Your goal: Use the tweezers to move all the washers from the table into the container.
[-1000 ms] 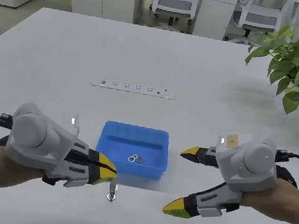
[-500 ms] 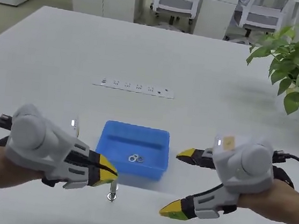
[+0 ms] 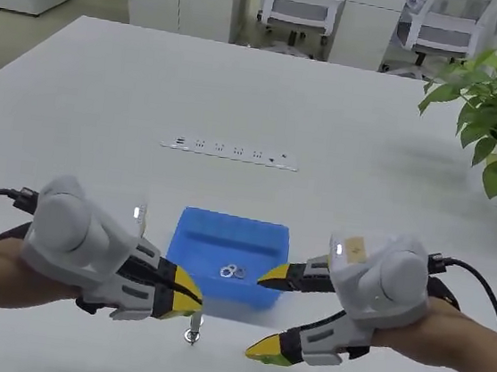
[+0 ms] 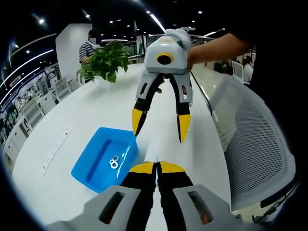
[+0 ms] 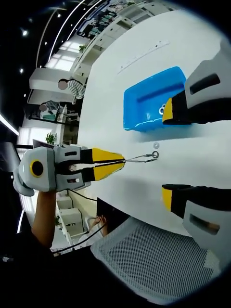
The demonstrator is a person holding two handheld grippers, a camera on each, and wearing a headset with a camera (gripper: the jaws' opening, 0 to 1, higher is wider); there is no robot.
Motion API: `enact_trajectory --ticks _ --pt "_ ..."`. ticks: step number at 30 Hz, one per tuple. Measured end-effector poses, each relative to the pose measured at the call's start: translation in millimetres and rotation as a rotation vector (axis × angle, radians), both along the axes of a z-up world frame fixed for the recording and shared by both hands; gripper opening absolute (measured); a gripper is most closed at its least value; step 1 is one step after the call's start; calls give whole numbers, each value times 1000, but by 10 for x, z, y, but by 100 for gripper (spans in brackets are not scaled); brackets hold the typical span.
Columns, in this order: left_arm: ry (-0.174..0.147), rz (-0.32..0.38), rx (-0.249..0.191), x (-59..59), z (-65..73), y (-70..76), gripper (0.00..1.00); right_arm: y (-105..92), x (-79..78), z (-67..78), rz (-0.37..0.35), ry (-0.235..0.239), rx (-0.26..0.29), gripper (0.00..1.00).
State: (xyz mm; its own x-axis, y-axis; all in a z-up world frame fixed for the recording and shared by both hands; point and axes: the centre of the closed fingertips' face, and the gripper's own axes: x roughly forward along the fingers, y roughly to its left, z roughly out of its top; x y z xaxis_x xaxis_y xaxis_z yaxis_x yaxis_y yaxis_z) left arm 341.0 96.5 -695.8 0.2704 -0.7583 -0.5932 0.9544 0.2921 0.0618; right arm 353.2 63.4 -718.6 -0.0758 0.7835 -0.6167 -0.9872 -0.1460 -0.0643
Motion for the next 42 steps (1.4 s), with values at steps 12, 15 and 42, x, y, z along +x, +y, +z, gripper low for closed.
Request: enact_trajectory --ticks 12,15,42 --pt "7 -29 14 2 -3 0 5 272 -93 -119 114 -31 -8 30" --pt "9 -31 12 3 -2 3 5 339 -130 -125 134 -26 -2 28" --pt "14 -43 10 -25 13 5 5 607 -190 -244 227 -80 -19 9"
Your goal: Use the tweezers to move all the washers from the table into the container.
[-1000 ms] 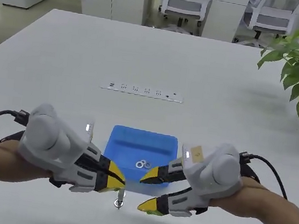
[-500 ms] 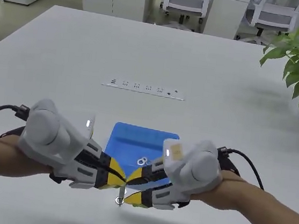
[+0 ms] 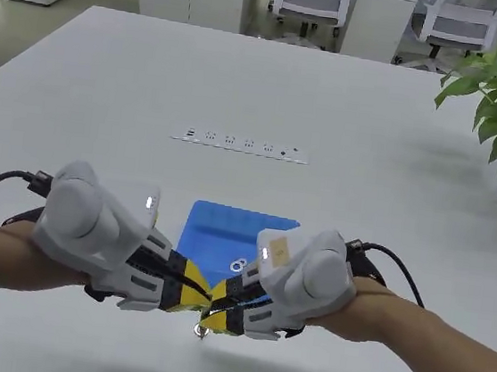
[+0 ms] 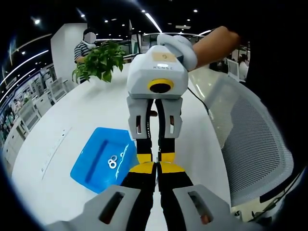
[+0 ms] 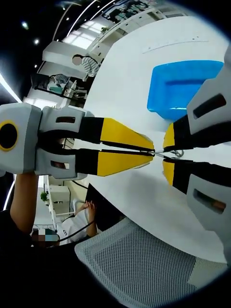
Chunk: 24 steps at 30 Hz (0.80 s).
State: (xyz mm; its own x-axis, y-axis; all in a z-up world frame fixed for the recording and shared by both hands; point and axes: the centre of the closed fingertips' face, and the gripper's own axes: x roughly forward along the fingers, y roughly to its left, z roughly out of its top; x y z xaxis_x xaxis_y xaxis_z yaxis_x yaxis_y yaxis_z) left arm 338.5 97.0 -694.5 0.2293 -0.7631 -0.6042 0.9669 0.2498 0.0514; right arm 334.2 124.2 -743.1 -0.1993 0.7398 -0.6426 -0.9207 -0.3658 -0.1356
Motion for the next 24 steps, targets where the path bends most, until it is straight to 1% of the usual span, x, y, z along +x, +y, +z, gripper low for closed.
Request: enact_trajectory --ticks 2,9,13,15,16,18,24 --pt "0 4 -2 2 0 2 5 -1 -4 -1 7 -8 0 8" --pt "0 16 -9 5 0 -1 5 -4 -3 6 0 -2 -3 8" --pt "-5 19 -5 -4 8 6 6 -1 4 11 0 -7 -7 7" --pt "-3 28 -14 8 29 12 6 0 7 34 -3 -3 -5 7" --pt "0 36 -26 9 58 12 6 -3 11 45 -2 -8 -5 7" --pt "-1 50 -51 14 100 17 11 -14 15 54 0 -11 -10 7" --pt "-7 88 -83 30 142 50 27 -30 38 174 2 -24 -7 7"
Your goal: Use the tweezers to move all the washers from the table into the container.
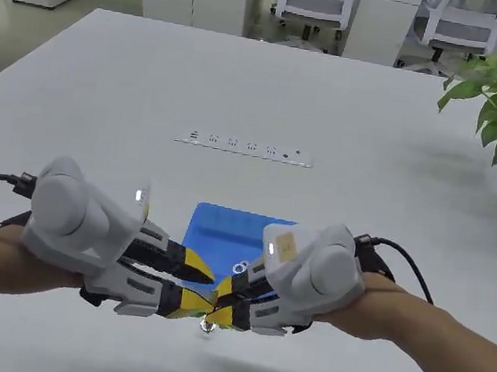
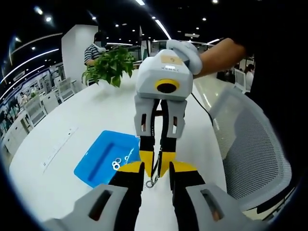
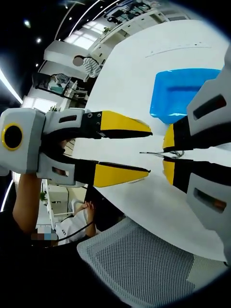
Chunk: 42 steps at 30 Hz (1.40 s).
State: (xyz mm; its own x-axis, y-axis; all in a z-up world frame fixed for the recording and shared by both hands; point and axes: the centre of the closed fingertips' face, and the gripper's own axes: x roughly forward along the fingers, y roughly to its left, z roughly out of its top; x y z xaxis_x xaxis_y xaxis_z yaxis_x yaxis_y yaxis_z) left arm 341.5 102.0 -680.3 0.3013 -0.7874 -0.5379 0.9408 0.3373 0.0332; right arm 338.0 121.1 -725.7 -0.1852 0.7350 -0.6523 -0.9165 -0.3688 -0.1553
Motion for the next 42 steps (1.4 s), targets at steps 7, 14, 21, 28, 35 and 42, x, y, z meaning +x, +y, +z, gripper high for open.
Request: enact_trajectory --ticks 7,14,21,28,35,42 --pt "-18 88 -43 27 32 32 63 -21 46 170 12 -16 3 7" --pt "-25 138 -66 22 67 53 78 -45 111 312 10 -14 13 7" --pt "-32 189 -88 47 119 63 95 -67 290 486 -25 -18 45 7" --pt "-17 209 -100 33 112 69 99 -94 554 559 -74 -43 64 8" --pt "-14 219 -104 26 87 81 99 -116 721 477 -98 -53 52 8" --pt "-17 223 -109 47 92 101 99 -109 836 364 -120 -56 41 8"
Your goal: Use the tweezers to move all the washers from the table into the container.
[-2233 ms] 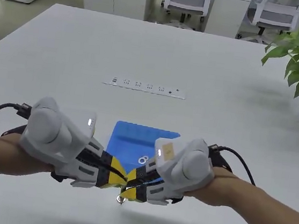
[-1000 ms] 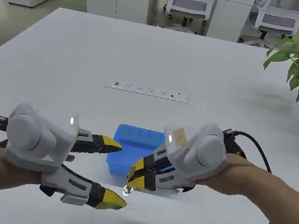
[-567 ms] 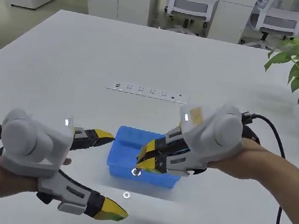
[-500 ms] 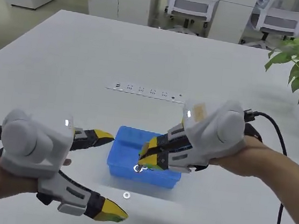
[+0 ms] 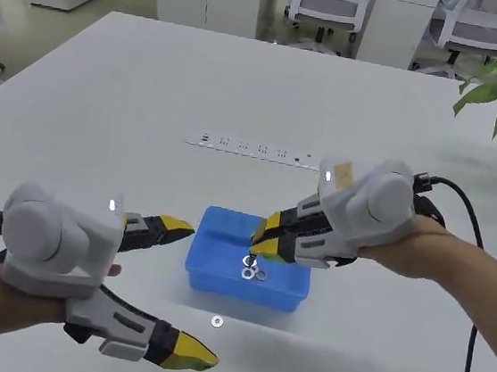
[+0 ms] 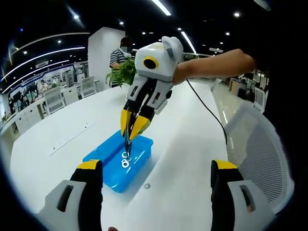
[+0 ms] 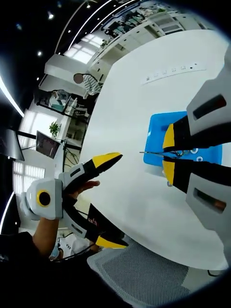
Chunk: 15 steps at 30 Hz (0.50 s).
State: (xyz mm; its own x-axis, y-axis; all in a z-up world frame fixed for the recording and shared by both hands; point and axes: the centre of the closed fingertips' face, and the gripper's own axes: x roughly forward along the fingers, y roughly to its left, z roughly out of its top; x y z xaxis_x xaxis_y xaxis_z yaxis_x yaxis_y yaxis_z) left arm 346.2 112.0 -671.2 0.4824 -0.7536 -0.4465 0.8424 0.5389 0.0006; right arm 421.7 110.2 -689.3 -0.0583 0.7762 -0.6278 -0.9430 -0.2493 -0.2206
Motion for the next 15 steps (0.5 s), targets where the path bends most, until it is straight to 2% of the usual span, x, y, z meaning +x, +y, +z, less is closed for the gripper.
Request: enact_trajectory --ticks 10,15 --pt "-6 -1 3 67 4 5 96 3 80 -225 -13 26 -27 8" --pt "-10 -20 12 145 11 -24 90 3 95 -295 -15 42 -33 8"
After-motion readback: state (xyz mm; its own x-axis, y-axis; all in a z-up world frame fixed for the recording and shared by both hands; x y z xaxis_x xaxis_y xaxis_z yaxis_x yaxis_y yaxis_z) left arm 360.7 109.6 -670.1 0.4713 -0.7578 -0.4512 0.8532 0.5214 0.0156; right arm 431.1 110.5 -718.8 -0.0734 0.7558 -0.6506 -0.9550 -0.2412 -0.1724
